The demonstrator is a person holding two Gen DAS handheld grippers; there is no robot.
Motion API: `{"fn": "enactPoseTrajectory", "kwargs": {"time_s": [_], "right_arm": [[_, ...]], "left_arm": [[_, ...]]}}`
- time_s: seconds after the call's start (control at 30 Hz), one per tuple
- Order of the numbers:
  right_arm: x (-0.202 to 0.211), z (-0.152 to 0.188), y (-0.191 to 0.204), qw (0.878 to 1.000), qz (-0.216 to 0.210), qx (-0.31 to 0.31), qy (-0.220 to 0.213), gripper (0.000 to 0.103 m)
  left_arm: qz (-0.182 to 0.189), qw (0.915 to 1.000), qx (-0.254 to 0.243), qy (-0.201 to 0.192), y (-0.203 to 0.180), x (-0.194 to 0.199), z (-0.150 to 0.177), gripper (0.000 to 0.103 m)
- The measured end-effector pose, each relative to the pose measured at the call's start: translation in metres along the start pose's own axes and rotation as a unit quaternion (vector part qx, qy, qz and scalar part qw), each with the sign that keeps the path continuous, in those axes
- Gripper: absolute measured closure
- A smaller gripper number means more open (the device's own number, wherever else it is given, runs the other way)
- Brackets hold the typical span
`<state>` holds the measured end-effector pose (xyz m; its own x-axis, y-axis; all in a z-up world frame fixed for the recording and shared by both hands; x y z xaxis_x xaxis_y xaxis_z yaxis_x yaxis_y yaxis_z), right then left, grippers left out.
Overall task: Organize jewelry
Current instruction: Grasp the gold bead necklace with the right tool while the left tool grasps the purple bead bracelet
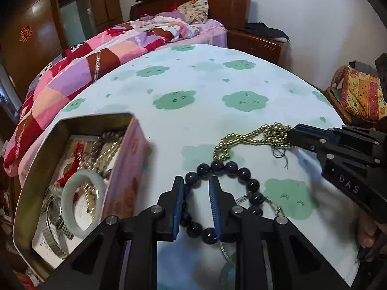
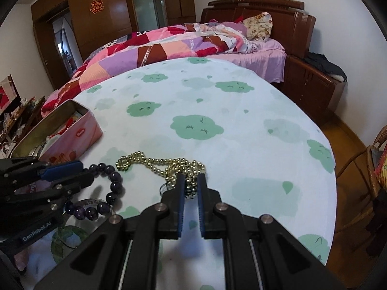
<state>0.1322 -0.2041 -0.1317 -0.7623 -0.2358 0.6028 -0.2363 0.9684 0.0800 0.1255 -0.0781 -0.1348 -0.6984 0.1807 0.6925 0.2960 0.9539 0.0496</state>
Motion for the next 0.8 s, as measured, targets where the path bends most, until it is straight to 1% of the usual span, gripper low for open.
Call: {"fn": "enactPoseTrajectory", "kwargs": {"time_s": [0.1, 0.13, 0.2, 0.23, 0.3, 0.37, 0.5, 0.53, 0.6, 0.63, 0.67, 0.8], "right_arm": [[-0.001, 0.000, 0.000, 1.000, 0.000, 0.001, 0.002, 0.091], [-0.001, 0.000, 0.000, 1.000, -0.001, 0.000, 0.002, 0.091], [-0.002, 0.001, 0.000, 1.000, -0.001, -0.003, 0.003, 0.091], [-0.002, 0.001, 0.000, 1.000, -0.002, -0.003, 0.004, 0.091], [-0.002, 0.001, 0.000, 1.000, -0.001, -0.003, 0.004, 0.091], [-0.002, 0.001, 0.000, 1.000, -0.002, -0.003, 0.005, 0.091], [-0.003, 0.001, -0.001, 1.000, -0.003, -0.003, 0.007, 0.091], [-0.004, 0.001, 0.000, 1.000, -0.004, -0.002, 0.007, 0.091], [-0.004, 0.001, 0.000, 1.000, -0.004, -0.002, 0.008, 0.091], [-0.004, 0.001, 0.000, 1.000, -0.003, -0.001, 0.008, 0.091], [-0.004, 0.001, 0.001, 1.000, -0.003, -0.001, 0.008, 0.091], [-0.006, 0.001, 0.001, 1.000, -0.005, -0.001, 0.010, 0.091]], "left_arm": [[-0.006, 0.9998, -0.020, 0.001, -0.005, -0.003, -0.002, 0.081], [-0.009, 0.9992, -0.039, 0.001, -0.010, -0.005, -0.002, 0.081], [-0.011, 0.9984, -0.055, 0.001, -0.014, -0.009, -0.002, 0.081], [-0.013, 0.9985, -0.053, 0.003, -0.013, -0.010, -0.002, 0.081], [-0.002, 0.9992, -0.038, 0.016, -0.010, -0.016, 0.000, 0.081], [0.004, 0.9995, -0.031, 0.011, -0.007, -0.016, -0.001, 0.081], [0.005, 0.9990, -0.043, 0.008, -0.009, -0.017, 0.000, 0.081], [0.011, 0.9992, -0.038, 0.009, -0.008, -0.017, 0.000, 0.081], [0.032, 0.9992, -0.021, 0.012, -0.003, -0.019, 0.000, 0.085], [0.041, 0.9990, -0.006, 0.014, 0.000, -0.019, -0.001, 0.093], [0.039, 0.9991, -0.002, 0.014, 0.002, -0.018, 0.000, 0.102], [0.046, 0.9988, 0.015, 0.011, 0.008, -0.016, 0.001, 0.103]]}}
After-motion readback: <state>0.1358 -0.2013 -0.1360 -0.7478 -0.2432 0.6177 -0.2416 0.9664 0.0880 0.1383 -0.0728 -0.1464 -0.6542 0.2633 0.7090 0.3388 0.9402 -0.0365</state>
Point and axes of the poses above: each gripper's, at about its wrist camera, not at the fingertips, and x roughly against the way its jaws point, y to its left, z to its underside, the point moved 4 cm from there along -x, roughly the way its jaws point, and after that the axes turned 9 degrees about -y, right-handed, at the moved point
